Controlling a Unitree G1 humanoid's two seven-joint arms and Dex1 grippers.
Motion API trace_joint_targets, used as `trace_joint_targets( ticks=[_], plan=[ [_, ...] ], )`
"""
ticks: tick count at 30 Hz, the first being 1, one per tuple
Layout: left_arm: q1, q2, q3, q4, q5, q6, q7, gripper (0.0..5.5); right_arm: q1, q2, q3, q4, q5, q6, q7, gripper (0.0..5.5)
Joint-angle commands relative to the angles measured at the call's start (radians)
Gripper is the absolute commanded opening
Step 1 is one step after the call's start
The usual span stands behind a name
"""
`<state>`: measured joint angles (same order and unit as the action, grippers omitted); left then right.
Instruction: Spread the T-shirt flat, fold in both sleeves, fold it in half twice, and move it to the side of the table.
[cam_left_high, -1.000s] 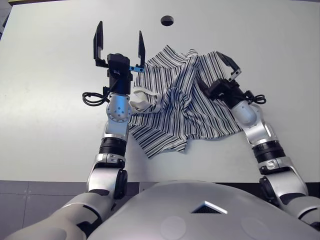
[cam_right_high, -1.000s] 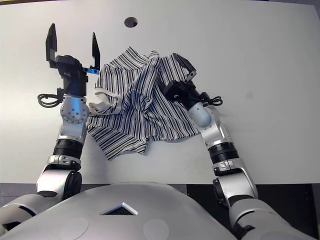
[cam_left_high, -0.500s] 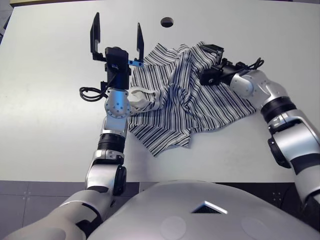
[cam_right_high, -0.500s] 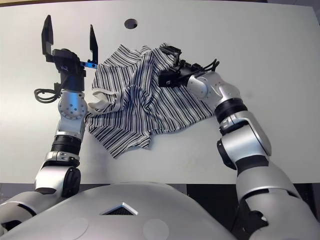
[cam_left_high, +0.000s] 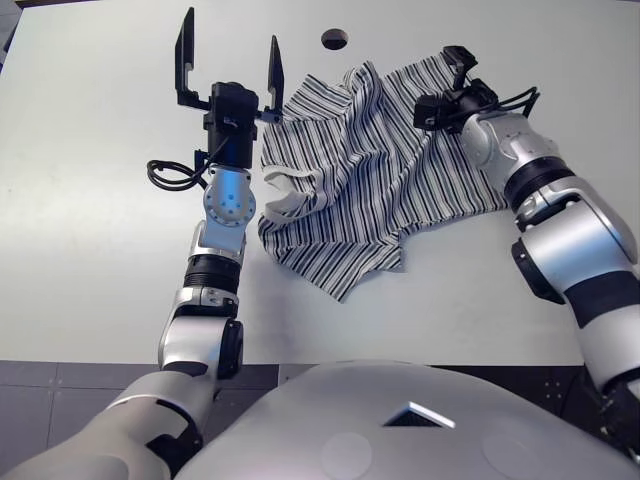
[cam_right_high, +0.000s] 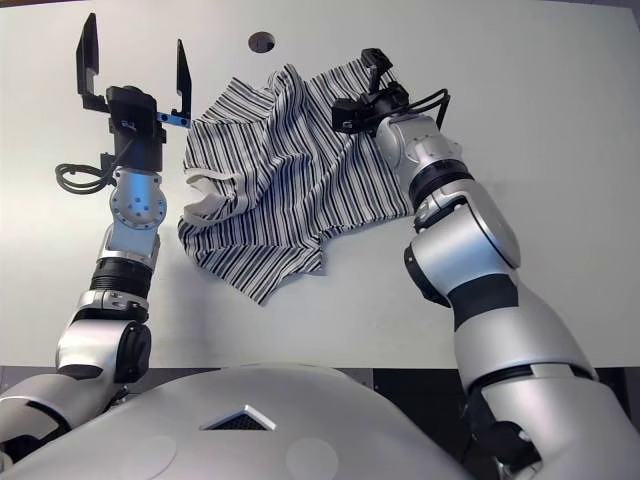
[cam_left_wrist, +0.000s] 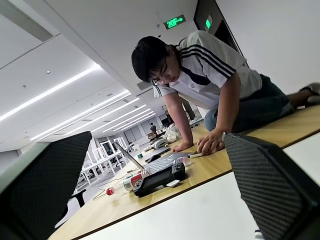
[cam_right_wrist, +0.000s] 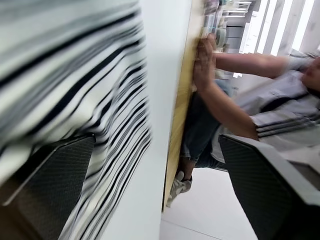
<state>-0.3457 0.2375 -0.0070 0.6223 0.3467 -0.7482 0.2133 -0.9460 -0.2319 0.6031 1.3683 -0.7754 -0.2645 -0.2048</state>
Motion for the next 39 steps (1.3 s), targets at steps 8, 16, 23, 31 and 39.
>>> trace_joint_targets(
  ticks=[8,16,23,31,39],
  plan=[
    [-0.017,0.096,0.048,-0.011,0.041,0.048,0.065,4.84,0.736,-0.276,0.068,-1.327,0.161,-0.257,0.320,4.55],
    [-0.055,0.108,0.041,0.004,0.038,0.053,0.071,4.84,0.682,-0.145,0.182,-1.244,-0.047,-0.182,0.477,4.55],
    [-0.098,0.144,0.027,0.002,0.057,0.066,0.062,4.84,0.741,-0.398,0.164,-1.583,0.007,-0.209,0.831,4.55],
    [-0.117,0.146,-0.003,-0.005,0.066,0.060,0.054,4.84,0.786,-0.630,0.111,-1.586,0.041,-0.279,1.008,4.55],
    [-0.155,0.232,-0.077,-0.007,0.163,0.067,0.006,4.84,1.283,-1.073,-0.276,-1.645,0.230,-0.226,0.884,4.55]
  ],
)
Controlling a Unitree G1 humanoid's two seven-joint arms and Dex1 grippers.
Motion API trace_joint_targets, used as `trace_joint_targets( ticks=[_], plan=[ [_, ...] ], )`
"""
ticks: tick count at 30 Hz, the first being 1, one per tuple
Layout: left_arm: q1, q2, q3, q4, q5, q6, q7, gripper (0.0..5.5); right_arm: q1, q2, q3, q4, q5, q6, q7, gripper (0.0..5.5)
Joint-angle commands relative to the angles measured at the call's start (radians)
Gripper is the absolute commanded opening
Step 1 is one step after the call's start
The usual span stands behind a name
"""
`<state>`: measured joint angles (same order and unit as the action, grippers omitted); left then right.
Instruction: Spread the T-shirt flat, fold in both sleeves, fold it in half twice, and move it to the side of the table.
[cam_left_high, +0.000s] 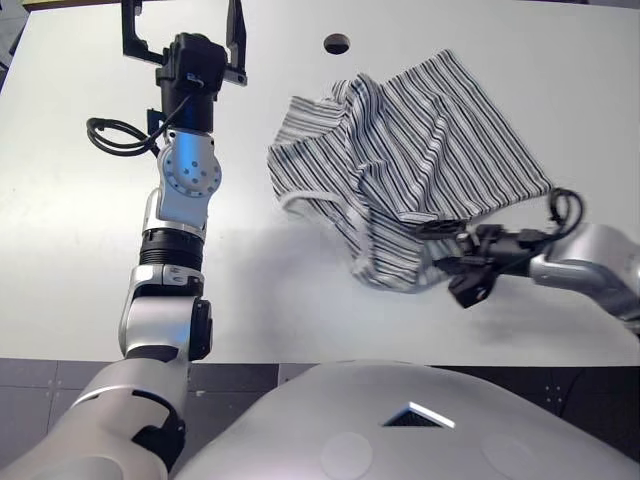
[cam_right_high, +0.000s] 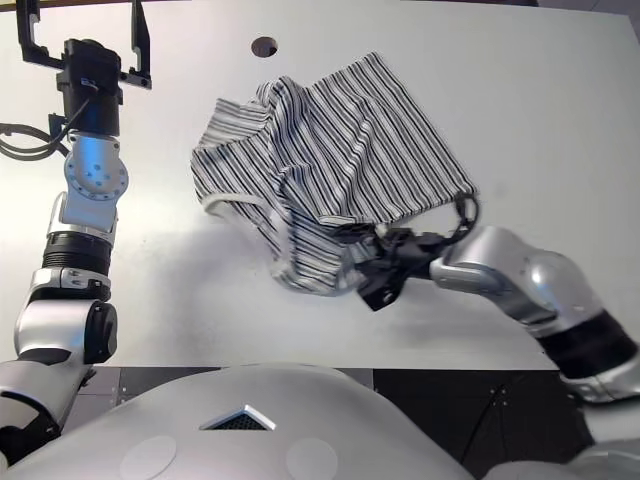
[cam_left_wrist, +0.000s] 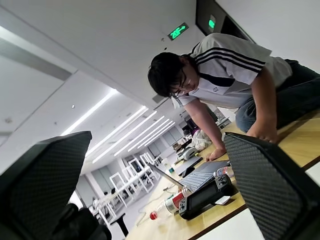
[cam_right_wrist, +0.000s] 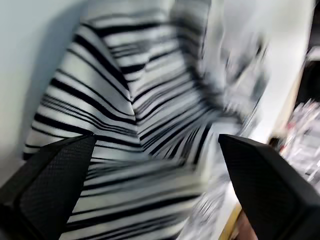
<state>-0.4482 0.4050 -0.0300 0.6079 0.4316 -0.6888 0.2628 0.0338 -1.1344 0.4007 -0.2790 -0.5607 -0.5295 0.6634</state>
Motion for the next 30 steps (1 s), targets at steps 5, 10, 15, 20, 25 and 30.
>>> trace_joint_targets(
  ticks=[5,10,15,20,25,30],
  plan=[
    [-0.130,0.079,-0.190,0.124,0.187,-0.012,-0.107,4.84,0.388,-0.150,-0.219,-0.097,0.061,0.050,-0.026,4.55],
    [-0.103,0.093,-0.444,0.220,0.333,-0.167,-0.267,4.84,0.202,0.019,-0.282,-0.214,0.266,0.057,-0.076,4.55],
    [-0.051,0.199,-0.565,0.249,0.401,-0.274,-0.370,4.84,0.030,0.131,-0.345,-0.185,0.402,0.102,-0.095,4.55],
    [0.019,0.307,-0.596,0.179,0.393,-0.291,-0.443,4.84,-0.180,0.245,-0.256,0.021,0.341,0.100,-0.080,4.55],
    [0.339,0.492,-0.497,-0.222,0.138,-0.240,-0.529,4.84,-0.414,0.417,-0.154,0.334,0.146,0.097,-0.196,4.55],
    [0.639,0.574,-0.358,-0.544,-0.010,-0.078,-0.541,4.84,-0.534,0.511,-0.092,0.559,0.064,0.056,-0.268,4.55]
  ],
)
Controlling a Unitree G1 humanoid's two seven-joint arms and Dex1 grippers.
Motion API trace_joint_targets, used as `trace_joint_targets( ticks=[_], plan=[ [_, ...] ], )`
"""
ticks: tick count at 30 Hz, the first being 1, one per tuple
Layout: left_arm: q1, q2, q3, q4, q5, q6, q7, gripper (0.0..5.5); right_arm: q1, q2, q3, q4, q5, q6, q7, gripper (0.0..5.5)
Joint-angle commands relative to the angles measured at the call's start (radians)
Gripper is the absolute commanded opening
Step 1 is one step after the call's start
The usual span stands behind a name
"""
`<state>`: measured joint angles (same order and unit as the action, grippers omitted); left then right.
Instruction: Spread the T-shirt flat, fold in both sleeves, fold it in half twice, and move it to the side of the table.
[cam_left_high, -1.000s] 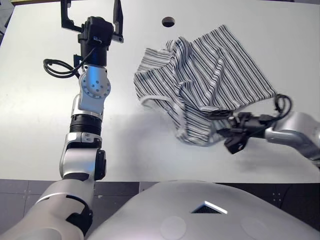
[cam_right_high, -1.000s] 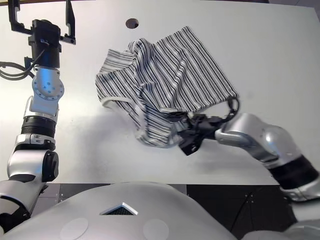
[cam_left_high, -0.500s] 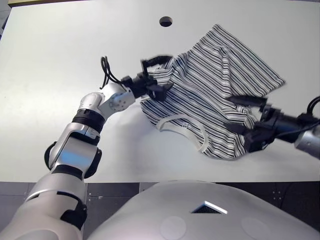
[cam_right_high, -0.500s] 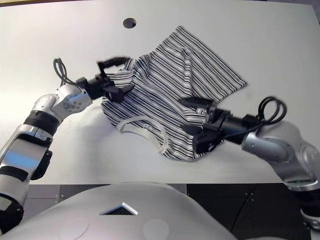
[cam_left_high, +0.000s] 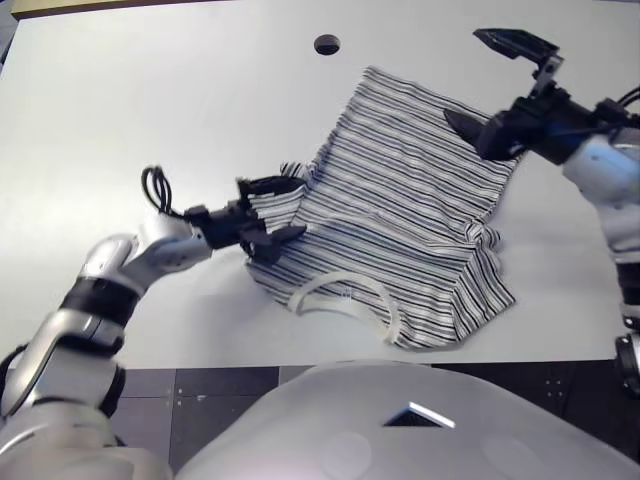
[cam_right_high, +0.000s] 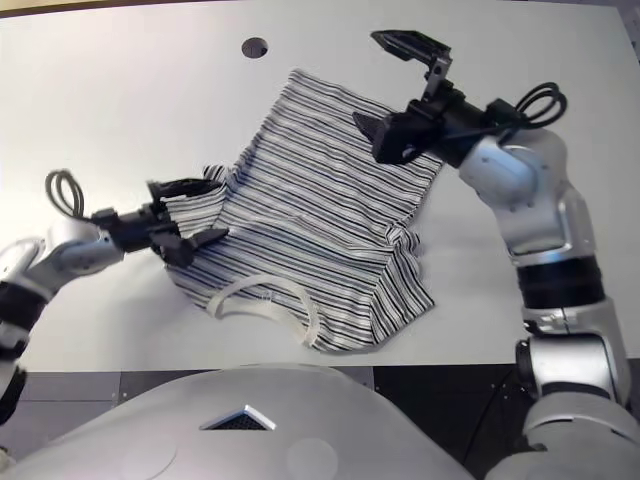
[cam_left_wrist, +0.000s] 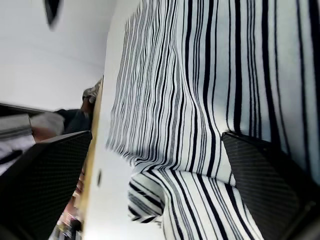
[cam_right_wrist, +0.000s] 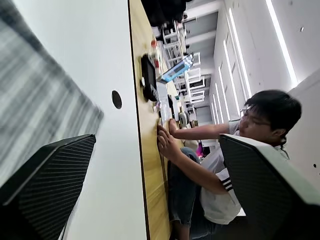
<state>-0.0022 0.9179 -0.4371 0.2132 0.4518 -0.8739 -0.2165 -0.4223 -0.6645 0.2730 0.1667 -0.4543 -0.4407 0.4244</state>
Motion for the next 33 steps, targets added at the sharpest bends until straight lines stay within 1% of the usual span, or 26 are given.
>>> trace_joint_targets(
  ticks=[1,3,5,7,10,12,13,15,16,18,19,20,21,23,25,29,33],
  plan=[
    [0.243,0.069,0.069,-0.201,-0.046,0.133,-0.068,4.84,-0.093,0.047,0.039,0.144,-0.047,-0.043,-0.037,4.55],
    [0.319,0.071,0.114,-0.290,-0.067,0.169,-0.072,4.84,-0.125,0.059,0.040,0.205,-0.053,-0.062,-0.055,4.55],
    [0.313,0.048,0.174,-0.325,-0.066,0.196,-0.055,4.84,-0.146,0.065,0.031,0.241,-0.053,-0.073,-0.076,4.55],
    [0.250,0.010,0.241,-0.327,-0.062,0.225,-0.017,4.84,-0.150,0.063,0.023,0.252,-0.050,-0.083,-0.092,4.55],
    [0.115,-0.062,0.375,-0.382,-0.124,0.285,0.047,4.84,-0.121,0.047,-0.003,0.231,-0.032,-0.088,-0.108,4.55],
    [0.078,-0.083,0.406,-0.438,-0.171,0.288,0.032,4.84,-0.106,0.041,-0.014,0.231,-0.025,-0.092,-0.116,4.55],
    [0.046,-0.095,0.397,-0.459,-0.195,0.289,0.013,4.84,-0.099,0.040,-0.017,0.239,-0.024,-0.095,-0.123,4.55],
    [-0.069,-0.142,0.327,-0.441,-0.236,0.289,-0.052,4.84,-0.089,0.050,-0.019,0.261,-0.030,-0.100,-0.143,4.55],
    [-0.147,-0.181,0.266,-0.375,-0.190,0.280,-0.084,4.84,-0.083,0.054,-0.020,0.264,-0.030,-0.103,-0.151,4.55],
    [-0.313,-0.269,0.141,-0.139,-0.061,0.238,-0.119,4.84,-0.077,0.059,-0.034,0.265,-0.026,-0.107,-0.176,4.55],
    [-0.397,-0.303,0.074,0.002,0.040,0.210,-0.106,4.84,-0.075,0.058,-0.048,0.255,-0.021,-0.103,-0.187,4.55],
    [-0.469,-0.341,0.018,0.145,0.098,0.182,-0.101,4.84,-0.070,0.053,-0.065,0.241,-0.015,-0.099,-0.199,4.55],
    [-0.539,-0.372,-0.046,0.281,0.185,0.152,-0.069,4.84,-0.060,0.043,-0.086,0.221,-0.009,-0.095,-0.211,4.55],
    [-0.648,-0.454,-0.128,0.513,0.263,0.104,-0.016,4.84,-0.031,0.024,-0.126,0.172,0.012,-0.091,-0.225,4.55],
    [-0.732,-0.524,-0.186,0.675,0.329,0.092,0.053,4.84,-0.002,0.019,-0.153,0.115,0.028,-0.083,-0.221,4.55],
    [-0.884,-0.666,-0.262,0.957,0.431,0.184,0.258,4.84,0.041,0.034,-0.167,0.027,0.035,-0.057,-0.203,4.55],
    [-0.936,-0.700,-0.298,1.096,0.468,0.270,0.337,4.84,0.060,0.037,-0.160,0.002,0.037,-0.040,-0.187,4.55]
  ],
)
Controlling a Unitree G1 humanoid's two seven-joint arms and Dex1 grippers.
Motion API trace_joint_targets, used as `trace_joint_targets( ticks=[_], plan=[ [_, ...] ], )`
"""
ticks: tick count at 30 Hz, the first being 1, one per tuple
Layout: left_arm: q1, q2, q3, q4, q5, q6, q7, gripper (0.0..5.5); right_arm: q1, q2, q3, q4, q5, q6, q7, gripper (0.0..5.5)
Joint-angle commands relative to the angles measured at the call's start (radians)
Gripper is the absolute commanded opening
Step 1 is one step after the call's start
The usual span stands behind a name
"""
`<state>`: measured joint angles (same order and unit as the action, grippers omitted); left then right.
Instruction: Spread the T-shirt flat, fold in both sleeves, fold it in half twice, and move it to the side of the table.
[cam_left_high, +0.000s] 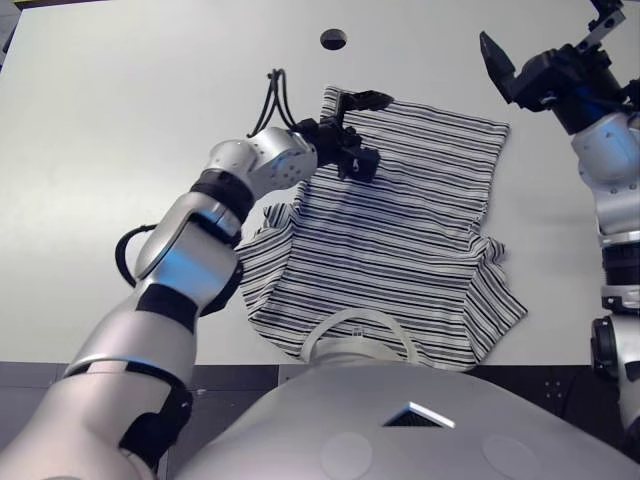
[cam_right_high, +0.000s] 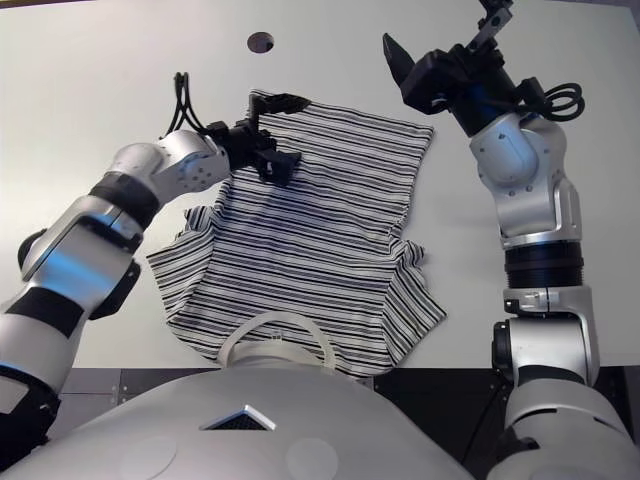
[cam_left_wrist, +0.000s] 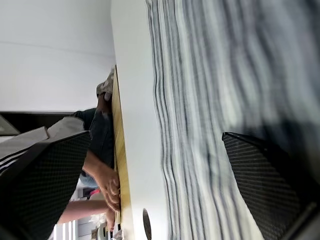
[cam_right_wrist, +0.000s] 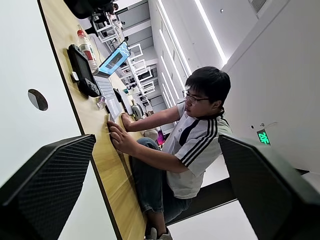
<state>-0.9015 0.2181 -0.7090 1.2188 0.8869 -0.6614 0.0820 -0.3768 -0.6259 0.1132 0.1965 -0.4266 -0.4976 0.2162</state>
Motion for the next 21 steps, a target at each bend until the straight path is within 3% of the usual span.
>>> trace_joint_targets(
  ticks=[1,14,21],
  plan=[
    [-0.036,0.008,-0.029,0.105,0.033,0.070,0.044,4.84,0.021,-0.001,0.002,-0.035,0.011,0.020,0.028,4.55],
    [0.011,0.077,0.055,0.159,-0.069,0.229,0.083,4.84,0.053,0.036,0.047,-0.042,0.006,0.026,0.053,4.55],
    [-0.021,0.091,0.173,0.116,-0.165,0.105,0.335,4.84,0.080,0.061,0.076,-0.045,0.015,0.007,0.055,4.55]
  ],
)
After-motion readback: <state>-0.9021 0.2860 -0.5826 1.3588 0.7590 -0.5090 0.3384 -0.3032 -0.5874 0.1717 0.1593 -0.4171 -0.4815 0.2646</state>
